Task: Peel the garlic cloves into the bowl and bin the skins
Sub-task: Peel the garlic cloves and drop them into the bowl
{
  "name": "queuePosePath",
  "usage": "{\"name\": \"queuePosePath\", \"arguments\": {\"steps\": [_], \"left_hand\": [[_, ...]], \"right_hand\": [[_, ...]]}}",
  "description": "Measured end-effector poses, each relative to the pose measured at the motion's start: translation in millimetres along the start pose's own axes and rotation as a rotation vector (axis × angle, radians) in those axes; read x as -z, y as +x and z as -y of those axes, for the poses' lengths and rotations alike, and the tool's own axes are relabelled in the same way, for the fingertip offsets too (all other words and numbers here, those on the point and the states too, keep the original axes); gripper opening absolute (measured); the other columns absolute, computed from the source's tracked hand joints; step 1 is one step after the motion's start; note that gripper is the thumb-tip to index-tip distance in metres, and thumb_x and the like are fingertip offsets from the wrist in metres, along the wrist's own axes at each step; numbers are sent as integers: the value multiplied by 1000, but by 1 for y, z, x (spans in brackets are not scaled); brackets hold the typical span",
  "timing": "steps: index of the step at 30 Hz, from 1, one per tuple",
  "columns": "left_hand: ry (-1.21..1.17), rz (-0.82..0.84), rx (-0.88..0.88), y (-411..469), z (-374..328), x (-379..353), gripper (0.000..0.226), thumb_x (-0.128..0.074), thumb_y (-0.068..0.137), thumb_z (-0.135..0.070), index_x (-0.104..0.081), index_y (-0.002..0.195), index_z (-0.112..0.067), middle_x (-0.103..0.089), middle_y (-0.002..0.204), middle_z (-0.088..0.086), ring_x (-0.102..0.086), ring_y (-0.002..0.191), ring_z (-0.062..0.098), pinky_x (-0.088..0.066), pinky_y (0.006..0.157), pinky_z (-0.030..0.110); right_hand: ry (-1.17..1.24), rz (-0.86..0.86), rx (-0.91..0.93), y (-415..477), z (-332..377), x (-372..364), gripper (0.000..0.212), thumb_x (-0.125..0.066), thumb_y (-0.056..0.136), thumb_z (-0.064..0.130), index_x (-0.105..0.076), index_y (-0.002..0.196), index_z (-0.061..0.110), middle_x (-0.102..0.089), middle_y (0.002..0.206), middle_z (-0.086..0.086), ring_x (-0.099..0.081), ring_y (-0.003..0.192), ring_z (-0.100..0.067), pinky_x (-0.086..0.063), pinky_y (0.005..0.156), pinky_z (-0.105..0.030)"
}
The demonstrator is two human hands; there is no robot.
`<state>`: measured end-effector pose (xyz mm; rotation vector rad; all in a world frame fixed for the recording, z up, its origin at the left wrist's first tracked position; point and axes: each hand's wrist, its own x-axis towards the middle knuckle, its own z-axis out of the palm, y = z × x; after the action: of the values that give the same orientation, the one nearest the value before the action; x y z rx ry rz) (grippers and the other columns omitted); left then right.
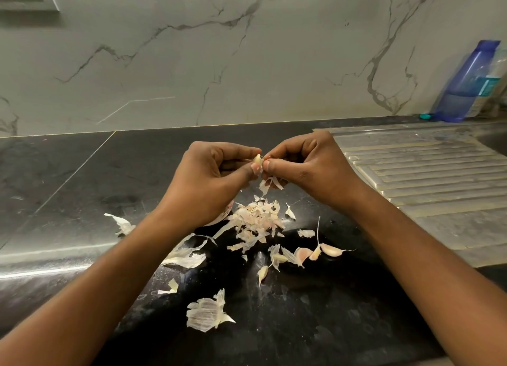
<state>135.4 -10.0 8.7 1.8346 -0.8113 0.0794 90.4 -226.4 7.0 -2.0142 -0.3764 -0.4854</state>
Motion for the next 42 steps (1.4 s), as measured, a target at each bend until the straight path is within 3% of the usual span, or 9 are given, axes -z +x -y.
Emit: {"name": "queuePosePath", "arguments": {"steps": [4,8,14,22,27,31,34,42], "left_hand": [[-157,44,64,0,-1,0,26,-68,97,-7,-73,122,-6,-81,101,7,-80,92,21,-66,81,33],[-292,51,136,1,-2,1,24,-66,97,-4,-73,120,-4,-81,101,11,-80,93,26,-66,80,31],[-218,58,64,-2,-4,0,33,-76,87,-18,-75,118,-8,-82,99,6,-80,91,22,-65,80,30],[-313,-34,136,2,-1,6,23,-70,94,-5,-74,116,-2,-81,97,14,-80,92,29,-66,81,36],[-343,-24,131,1,-5,7,35,-74,85,-15,-74,117,-3,-81,101,11,-80,94,26,-66,82,34],[-235,-35,53,-1,-3,3,36,-78,82,-16,-75,116,-5,-82,100,6,-80,93,21,-65,82,31],[-154,-30,1,-1,-4,0,38,-80,79,-22,-76,114,-6,-82,98,4,-80,91,19,-65,81,31],[-201,-26,50,0,-1,0,20,-75,91,-3,-77,111,-5,-82,95,7,-81,89,22,-65,81,32]], "right_hand": [[3,-12,3,1,-1,0,9,-79,94,8,-82,98,1,-80,81,-7,-77,69,-24,-62,64,-28],[15,-28,0,1,0,0,9,-79,94,10,-82,96,2,-80,80,-8,-76,68,-28,-64,63,-31],[-3,-10,0,1,0,1,11,-81,93,13,-82,97,2,-80,82,-7,-78,72,-27,-67,68,-40],[4,-52,-9,1,-1,5,7,-74,94,1,-81,92,0,-79,79,-8,-78,69,-25,-66,67,-34],[18,-36,-34,0,2,6,7,-77,95,5,-80,97,-1,-80,82,-9,-79,73,-26,-66,69,-35],[83,-4,-75,-1,4,4,14,-79,94,13,-81,102,1,-81,87,-11,-79,79,-31,-67,74,-42],[60,19,-87,-1,4,2,17,-80,94,17,-81,103,2,-81,87,-9,-80,79,-27,-68,73,-39],[28,7,-50,-1,3,4,11,-79,94,11,-80,95,0,-79,81,-9,-78,73,-28,-67,70,-39]]}}
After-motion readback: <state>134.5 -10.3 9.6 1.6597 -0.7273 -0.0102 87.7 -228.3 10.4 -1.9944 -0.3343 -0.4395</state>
